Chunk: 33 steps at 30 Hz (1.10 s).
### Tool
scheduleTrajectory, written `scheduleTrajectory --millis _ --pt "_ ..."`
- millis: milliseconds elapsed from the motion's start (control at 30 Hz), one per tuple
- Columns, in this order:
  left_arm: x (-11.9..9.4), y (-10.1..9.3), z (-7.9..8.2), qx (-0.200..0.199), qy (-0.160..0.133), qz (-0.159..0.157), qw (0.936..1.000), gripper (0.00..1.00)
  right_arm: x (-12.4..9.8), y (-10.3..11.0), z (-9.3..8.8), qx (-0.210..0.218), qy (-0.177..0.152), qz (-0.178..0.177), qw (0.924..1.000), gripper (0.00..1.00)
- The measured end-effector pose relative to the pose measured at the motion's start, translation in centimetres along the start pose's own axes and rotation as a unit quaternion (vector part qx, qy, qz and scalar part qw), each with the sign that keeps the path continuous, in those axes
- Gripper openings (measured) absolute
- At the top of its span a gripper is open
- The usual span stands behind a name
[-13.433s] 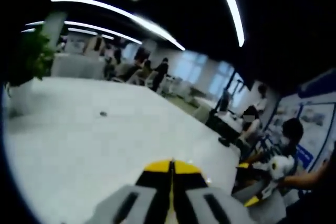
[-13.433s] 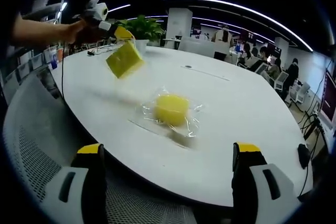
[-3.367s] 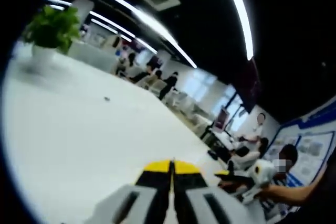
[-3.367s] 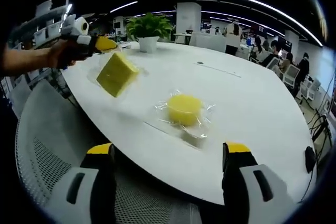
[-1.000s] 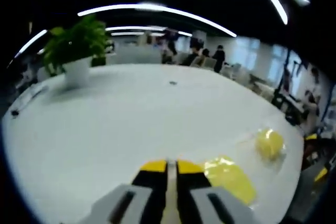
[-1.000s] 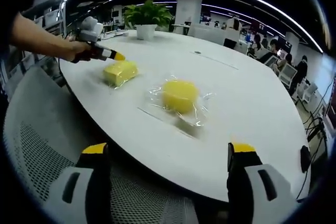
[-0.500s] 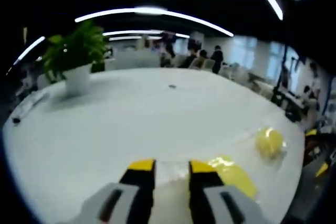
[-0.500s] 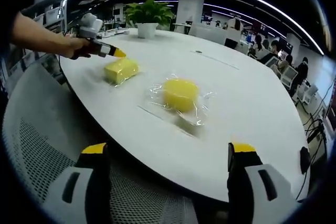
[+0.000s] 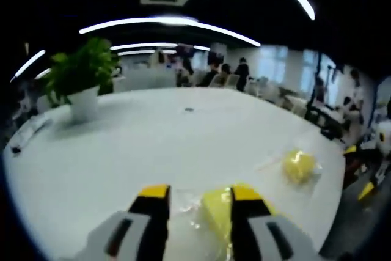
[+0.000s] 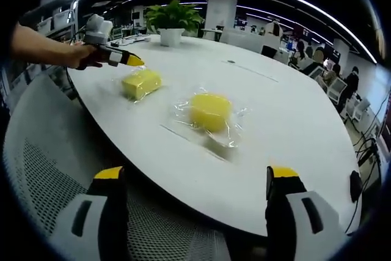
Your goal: Compare the silicone blocks by pressing each to a similar depth, holding the contact briefly, and releasing to observe deformation and rebound differences across the visible hardness samples.
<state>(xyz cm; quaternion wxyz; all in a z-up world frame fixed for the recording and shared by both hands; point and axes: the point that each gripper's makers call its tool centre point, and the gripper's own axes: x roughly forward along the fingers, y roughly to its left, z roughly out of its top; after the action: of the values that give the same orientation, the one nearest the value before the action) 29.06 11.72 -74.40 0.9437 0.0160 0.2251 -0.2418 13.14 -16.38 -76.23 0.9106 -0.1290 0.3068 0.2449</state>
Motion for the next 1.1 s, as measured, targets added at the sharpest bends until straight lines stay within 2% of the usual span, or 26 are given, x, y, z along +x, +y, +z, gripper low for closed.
scheduleTrajectory --millis 67,267,567,700,967,1100 --pt "-0.5 -0.3 -0.2 0.016 0.002 -0.003 0.9999 0.45 0.0 0.0 0.0 0.002 -0.001 -0.001 1.0000 0.89" --pt "-2.1 -1.4 0.0 0.015 -0.007 -0.017 0.9997 0.50 0.0 -0.2 0.0 0.006 -0.003 -0.004 1.0000 0.90" --pt "-4.5 -3.8 0.9 0.018 -0.023 -0.049 0.9984 0.65 -0.1 -0.5 0.3 0.015 -0.012 -0.011 0.9998 0.91" --pt "-5.6 -4.9 0.8 0.024 -0.022 -0.058 0.9978 0.68 -0.1 -0.7 0.4 0.021 -0.016 -0.012 0.9996 0.91" --pt "-6.6 -5.7 0.9 0.040 -0.028 -0.071 0.9962 0.75 -0.2 -0.8 0.5 0.033 -0.024 -0.013 0.9991 0.92" --pt "-7.0 -6.0 1.0 0.046 -0.028 -0.075 0.9957 0.80 -0.2 -0.7 0.4 0.026 -0.020 -0.012 0.9994 0.93"
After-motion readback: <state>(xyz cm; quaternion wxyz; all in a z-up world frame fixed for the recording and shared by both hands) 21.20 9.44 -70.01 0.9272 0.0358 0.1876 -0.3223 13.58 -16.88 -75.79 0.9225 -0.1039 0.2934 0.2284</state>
